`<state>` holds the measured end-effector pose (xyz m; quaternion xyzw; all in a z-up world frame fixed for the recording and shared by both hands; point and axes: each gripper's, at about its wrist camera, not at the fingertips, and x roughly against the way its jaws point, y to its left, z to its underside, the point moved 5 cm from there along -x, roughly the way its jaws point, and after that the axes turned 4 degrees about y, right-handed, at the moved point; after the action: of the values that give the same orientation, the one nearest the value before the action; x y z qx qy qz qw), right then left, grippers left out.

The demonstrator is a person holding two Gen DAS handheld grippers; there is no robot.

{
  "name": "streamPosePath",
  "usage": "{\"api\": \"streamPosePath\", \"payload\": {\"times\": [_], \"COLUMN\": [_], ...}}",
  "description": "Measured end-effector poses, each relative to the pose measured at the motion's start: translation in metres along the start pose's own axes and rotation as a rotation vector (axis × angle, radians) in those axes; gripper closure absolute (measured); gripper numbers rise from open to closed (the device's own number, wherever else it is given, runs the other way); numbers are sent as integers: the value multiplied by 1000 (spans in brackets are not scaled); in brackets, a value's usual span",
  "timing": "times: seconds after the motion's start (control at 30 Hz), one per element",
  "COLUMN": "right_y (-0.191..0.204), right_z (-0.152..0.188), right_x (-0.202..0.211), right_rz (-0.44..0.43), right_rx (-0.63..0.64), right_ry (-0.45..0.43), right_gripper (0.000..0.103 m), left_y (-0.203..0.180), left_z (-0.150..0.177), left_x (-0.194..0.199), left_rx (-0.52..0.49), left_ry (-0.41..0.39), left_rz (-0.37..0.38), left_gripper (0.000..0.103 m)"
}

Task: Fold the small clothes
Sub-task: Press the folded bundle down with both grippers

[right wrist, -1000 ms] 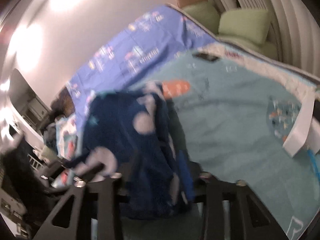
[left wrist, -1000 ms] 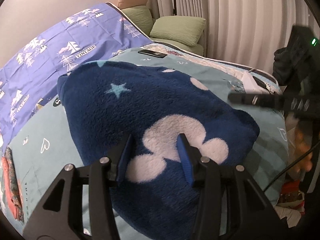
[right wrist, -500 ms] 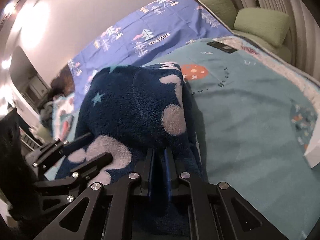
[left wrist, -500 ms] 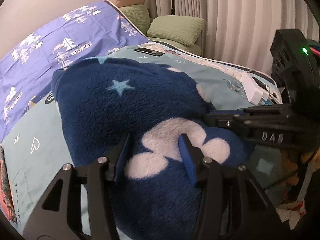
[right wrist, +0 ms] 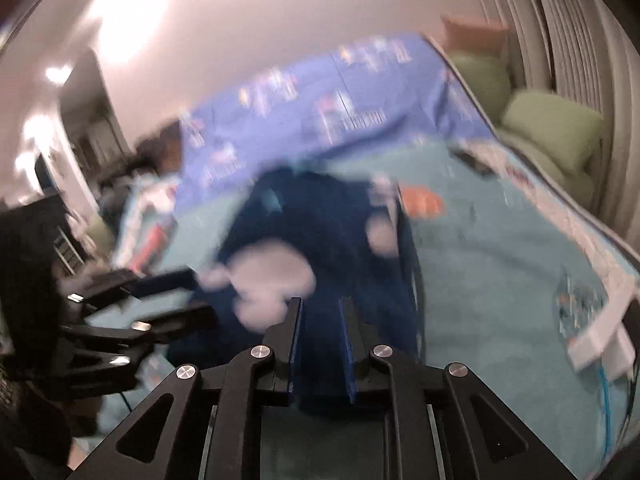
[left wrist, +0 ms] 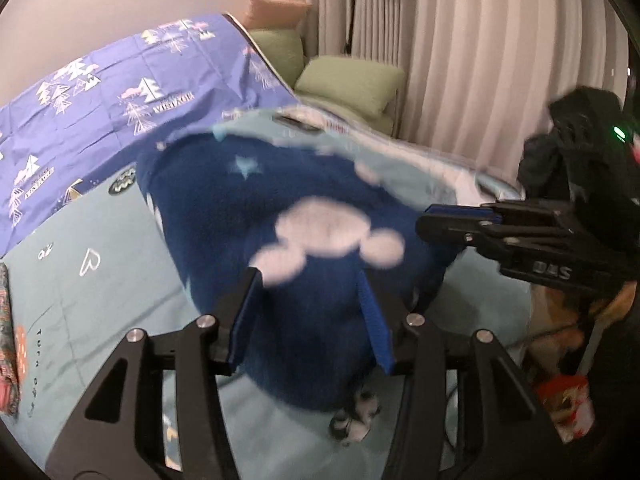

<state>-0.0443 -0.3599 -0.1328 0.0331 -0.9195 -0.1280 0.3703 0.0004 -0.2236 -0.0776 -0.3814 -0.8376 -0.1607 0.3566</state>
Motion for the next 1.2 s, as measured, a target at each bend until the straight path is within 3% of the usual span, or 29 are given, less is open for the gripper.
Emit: {"api": "streamPosePath", "payload": {"times": [0.07,0.17,0.3,0.37,0.47,0.6,0.8,0.9,0.97,1.07,1.2], "right_y": [-12,-24,-27,-20,-6,3,2,-9,-23,-29,-18], "right_z": [23,32,23,6,-30,-74,-110,-103,-85,-77,-83], "right_x": [-36,-47,-37,-21,9,8,-46,-87,-122,-128,-126], "right_rz": [-34,-103,-103,-87,-77,-64,-119,-113,-133,-139,-95], "right_rx": [-60,-119,-134,-108,-21,8,-55,-88,-113,-96,-47], "right_ry": [142,142,164,137,4,-38,25,109,182,162,175], "right_gripper": [88,89,88,86,83,81,81,81,82,83,82], "left_y": [-1,-9,-8,-4,4,21,61,84,91,86,88], "left_z": [12,19,9,1,-23,-64,-101,-88,-70,-57,-59], "left_x": [-19,-30,-20,-7,18,23,-45,-92,-121,-126,-123], "left_rx": [-24,-73,-69,-55,-23,-2,51,120,156,124,129], "left_ry": [41,33,50,29,-51,-121,-23,72,94,45,70], "left_rz": [-19,-70,-65,-34,18,10,-52,-24,21,31,41], "left_gripper": [50,49,49,49,49,49,49,49,49,48,48]}}
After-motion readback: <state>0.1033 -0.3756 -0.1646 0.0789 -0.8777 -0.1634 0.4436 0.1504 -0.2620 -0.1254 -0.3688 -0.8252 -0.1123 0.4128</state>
